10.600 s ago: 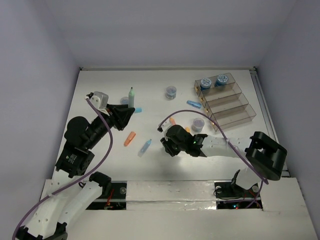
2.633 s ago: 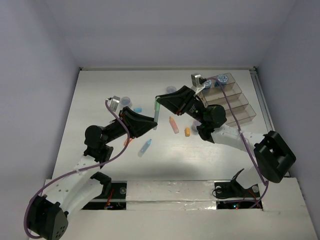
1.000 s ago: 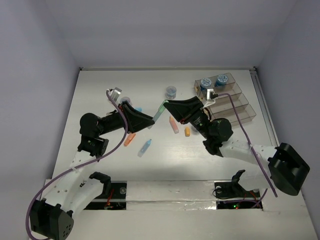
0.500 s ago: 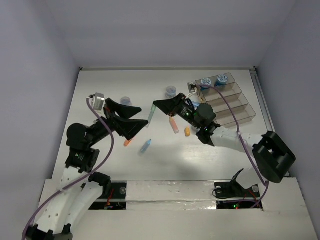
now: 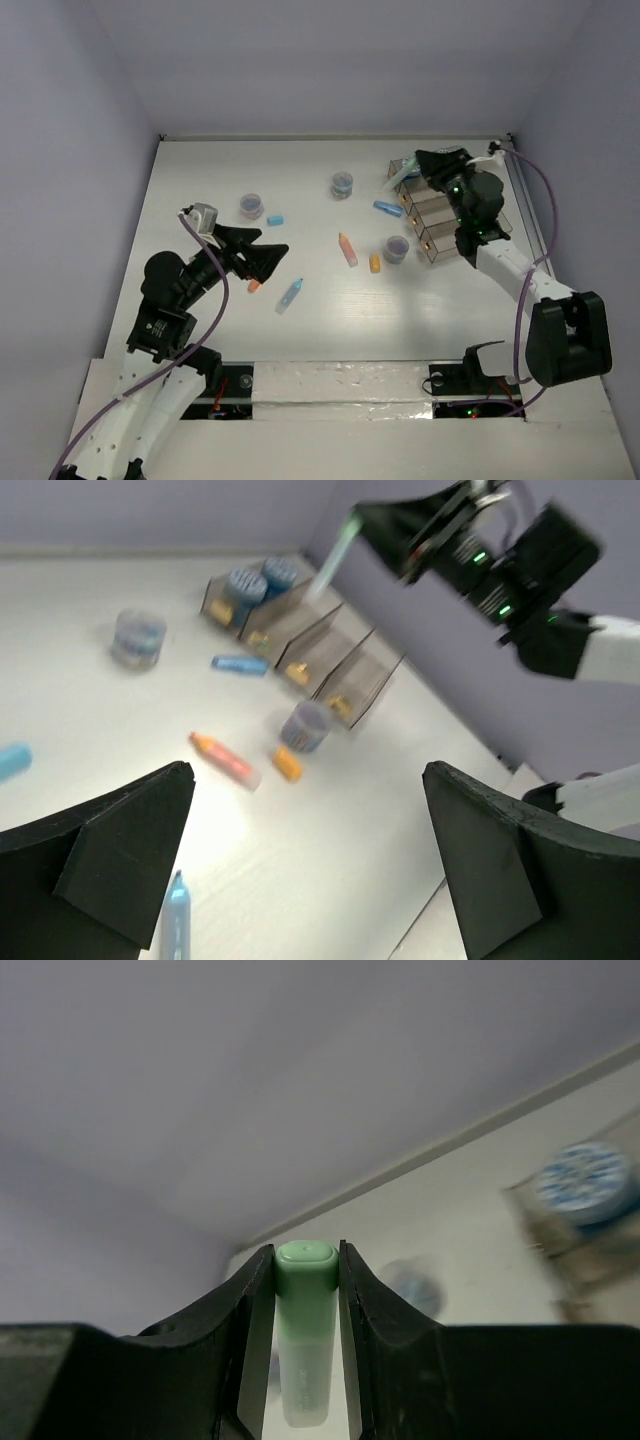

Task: Sort the stationery into containers
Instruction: Place the pen in the storage box.

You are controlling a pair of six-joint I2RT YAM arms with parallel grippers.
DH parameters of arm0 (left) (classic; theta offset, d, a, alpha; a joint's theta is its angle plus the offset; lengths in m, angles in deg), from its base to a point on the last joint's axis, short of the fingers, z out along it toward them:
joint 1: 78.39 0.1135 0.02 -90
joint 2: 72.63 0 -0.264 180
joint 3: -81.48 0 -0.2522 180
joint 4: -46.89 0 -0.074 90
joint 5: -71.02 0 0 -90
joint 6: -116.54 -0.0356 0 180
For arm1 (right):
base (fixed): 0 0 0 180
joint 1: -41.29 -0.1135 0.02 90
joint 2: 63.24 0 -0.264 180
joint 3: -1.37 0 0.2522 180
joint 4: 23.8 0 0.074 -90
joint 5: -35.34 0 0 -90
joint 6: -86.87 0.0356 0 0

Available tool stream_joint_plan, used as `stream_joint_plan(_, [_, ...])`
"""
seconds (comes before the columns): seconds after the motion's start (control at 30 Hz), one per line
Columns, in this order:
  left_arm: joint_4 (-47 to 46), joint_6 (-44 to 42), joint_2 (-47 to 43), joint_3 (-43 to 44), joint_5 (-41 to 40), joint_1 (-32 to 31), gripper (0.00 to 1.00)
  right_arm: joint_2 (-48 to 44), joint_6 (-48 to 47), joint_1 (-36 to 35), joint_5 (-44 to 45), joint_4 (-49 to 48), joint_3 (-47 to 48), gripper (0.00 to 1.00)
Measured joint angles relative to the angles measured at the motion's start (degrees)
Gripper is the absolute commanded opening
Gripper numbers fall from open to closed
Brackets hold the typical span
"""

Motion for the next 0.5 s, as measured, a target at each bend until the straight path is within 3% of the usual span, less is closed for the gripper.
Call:
stream_joint_plan(0.2, [5.5,-2.0,-0.5,-0.9,-3.9,-2.1,0.99,3.3,-2.1,14.0,3.5,6.2,0.3,0.0])
stream_joint_plan(0.5, [8.6,-3.7,-2.1,-0.9,-7.2,-4.6,0.99,20.4,0.9,22.5,1.5,11.6,7.7,0.0])
